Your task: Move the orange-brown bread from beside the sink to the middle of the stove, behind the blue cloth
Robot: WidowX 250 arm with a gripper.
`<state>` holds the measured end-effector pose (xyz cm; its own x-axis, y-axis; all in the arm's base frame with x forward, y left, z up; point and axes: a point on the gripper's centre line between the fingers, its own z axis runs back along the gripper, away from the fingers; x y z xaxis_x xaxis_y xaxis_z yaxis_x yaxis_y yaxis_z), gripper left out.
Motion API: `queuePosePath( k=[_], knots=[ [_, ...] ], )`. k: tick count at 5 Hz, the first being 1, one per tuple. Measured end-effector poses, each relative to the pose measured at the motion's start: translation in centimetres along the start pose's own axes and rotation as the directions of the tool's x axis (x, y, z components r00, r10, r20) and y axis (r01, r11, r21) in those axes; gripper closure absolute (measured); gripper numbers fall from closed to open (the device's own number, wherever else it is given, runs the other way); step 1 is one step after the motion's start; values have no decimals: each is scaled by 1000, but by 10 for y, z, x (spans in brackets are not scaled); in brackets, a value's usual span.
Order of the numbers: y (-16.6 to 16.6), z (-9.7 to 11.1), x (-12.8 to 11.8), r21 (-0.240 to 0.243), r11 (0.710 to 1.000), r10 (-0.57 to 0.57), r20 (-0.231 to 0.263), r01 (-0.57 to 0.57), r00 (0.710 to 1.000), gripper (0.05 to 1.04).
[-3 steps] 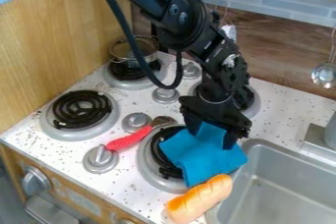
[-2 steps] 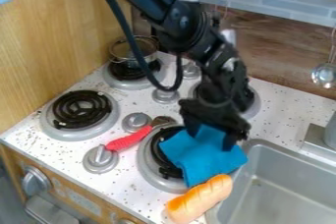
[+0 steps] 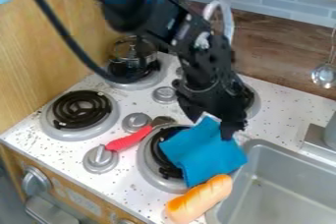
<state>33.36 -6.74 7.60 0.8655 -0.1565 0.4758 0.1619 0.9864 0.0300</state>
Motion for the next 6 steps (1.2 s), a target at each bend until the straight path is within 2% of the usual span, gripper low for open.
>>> queuePosePath(
  k=[1,2,3,4,5,6],
  knots=[
    [-5,15,-6,-45,996,-82,19,83,996,82],
    [4,26,-13,-104,979,-184,-98,174,978,82],
    [8,32,-14,-108,970,-232,-163,216,959,82],
    [11,32,-15,-99,969,-244,-206,228,948,82],
    [-11,3,-57,-68,968,-252,-240,243,938,82],
    [-18,-24,-96,-57,953,-300,-265,296,916,82]
  ],
)
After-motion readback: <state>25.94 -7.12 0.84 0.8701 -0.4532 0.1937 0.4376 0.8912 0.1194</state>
